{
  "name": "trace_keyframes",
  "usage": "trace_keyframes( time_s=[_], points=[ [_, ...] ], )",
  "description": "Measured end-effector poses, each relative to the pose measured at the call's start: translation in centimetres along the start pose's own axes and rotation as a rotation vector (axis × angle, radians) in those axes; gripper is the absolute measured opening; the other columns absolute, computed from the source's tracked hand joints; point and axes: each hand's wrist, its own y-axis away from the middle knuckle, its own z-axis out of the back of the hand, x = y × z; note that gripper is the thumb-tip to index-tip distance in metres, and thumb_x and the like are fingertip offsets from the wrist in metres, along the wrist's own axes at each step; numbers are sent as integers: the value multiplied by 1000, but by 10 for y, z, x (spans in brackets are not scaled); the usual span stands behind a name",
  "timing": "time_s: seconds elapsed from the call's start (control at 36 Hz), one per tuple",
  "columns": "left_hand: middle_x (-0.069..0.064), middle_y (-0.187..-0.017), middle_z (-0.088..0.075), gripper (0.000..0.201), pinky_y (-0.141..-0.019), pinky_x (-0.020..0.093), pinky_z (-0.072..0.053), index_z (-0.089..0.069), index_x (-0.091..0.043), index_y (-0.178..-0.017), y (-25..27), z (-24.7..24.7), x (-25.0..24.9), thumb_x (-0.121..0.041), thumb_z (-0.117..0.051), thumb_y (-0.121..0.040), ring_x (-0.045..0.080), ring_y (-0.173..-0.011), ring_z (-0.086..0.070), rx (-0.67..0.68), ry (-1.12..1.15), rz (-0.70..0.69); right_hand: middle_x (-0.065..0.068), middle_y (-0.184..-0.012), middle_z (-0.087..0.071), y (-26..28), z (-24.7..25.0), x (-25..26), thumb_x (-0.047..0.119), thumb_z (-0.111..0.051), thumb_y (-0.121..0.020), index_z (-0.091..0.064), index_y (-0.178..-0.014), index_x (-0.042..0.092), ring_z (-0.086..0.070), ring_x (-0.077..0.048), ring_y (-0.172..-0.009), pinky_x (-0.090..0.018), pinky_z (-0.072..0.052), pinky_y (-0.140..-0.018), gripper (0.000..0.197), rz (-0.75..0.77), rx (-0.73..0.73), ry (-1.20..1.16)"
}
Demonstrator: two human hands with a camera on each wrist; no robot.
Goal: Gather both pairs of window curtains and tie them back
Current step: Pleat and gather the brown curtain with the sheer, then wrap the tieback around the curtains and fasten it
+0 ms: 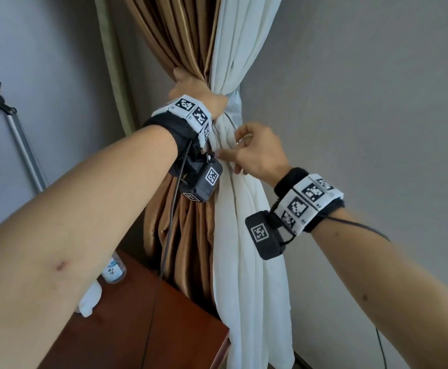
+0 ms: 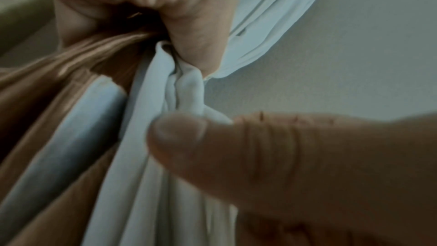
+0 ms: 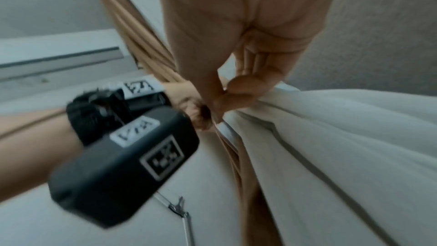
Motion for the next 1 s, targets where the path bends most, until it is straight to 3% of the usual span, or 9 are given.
trace_keyframes(
  time_s=[0.17, 0.25, 0.36, 0.5, 0.64, 0.72, 0.81, 0.89, 1.0],
  points=[
    [12, -130, -53, 76, -91, 32, -43, -28, -9, -134, 0, -1, 2, -32, -70, -76, 32, -118, -55, 9, 14, -9, -4, -71, -70, 10, -16, -11, 8, -80, -77, -41, -99, 11, -67, -17, -51, -28, -53, -46, 44, 45, -46, -276],
    [13, -129, -53, 75, -89, 31, -43, -28, -9, -133, 0, -2, 2, -33, -72, -77, 32, -119, -55, -1, 35, 0, -5, -86, -68, 7, -25, -20, 15, -80, -74, -39, -101, 14, -67, -19, -69, -26, -56, -62, 49, 90, -39, -63],
    [12, -128, -53, 71, -76, 26, -33, -30, -9, -130, 5, -5, -1, -32, -72, -78, 30, -116, -56, -9, 82, 3, -6, -101, -47, 4, -39, -30, 23, -78, -70, -36, -94, 12, -47, -21, -80, -31, -38, -65, 49, 199, -11, 251],
    [13, -125, -54, 70, -78, 28, -40, -31, -10, -129, 7, -6, -1, -29, -73, -76, 30, -112, -57, -4, 131, 15, -13, -120, -37, 3, -43, -25, 23, -73, -77, -34, -114, 1, -41, -22, -83, -37, -36, -66, 58, 153, -13, 436],
    [12, -124, -55, 70, -82, 31, -42, -31, -11, -128, 4, -4, 2, -30, -74, -76, 30, -112, -57, -6, 113, 20, -4, -101, -47, -3, -22, -20, 14, -69, -77, -38, -97, 12, -49, -21, -88, -23, -37, -62, 37, 10, 133, 501],
    [12, -123, -55, 69, -86, 32, -45, -31, -11, -127, 1, -3, 5, -30, -73, -76, 31, -113, -56, -7, 97, 20, -6, -91, -62, -5, 1, -20, 6, -60, -77, -61, -92, 6, -57, -21, -85, -19, -41, -56, 15, -61, 157, 461],
    [10, -122, -56, 69, -87, 34, -47, -32, -11, -127, 1, -3, 5, -30, -73, -75, 31, -113, -57, -7, 85, 12, -1, -88, -68, -7, 19, -23, 2, -53, -78, -74, -88, 14, -61, -17, -86, -20, -45, -62, 26, -132, 141, 422],
    [10, -120, -56, 67, -83, 33, -46, -32, -12, -126, 3, -4, 3, -28, -72, -75, 30, -111, -57, 0, 95, 13, 1, -89, -65, -8, 27, -22, 1, -45, -81, -69, -80, 23, -59, -18, -89, -25, -44, -72, 32, -185, 114, 377],
    [10, -121, -56, 67, -82, 32, -46, -32, -12, -126, 4, -3, 4, -28, -73, -76, 30, -110, -58, 3, 112, 5, -1, -81, -59, -4, 28, -16, 3, -40, -86, -58, -71, 20, -54, -22, -86, -26, -40, -69, 29, -163, 84, 388]
  ],
)
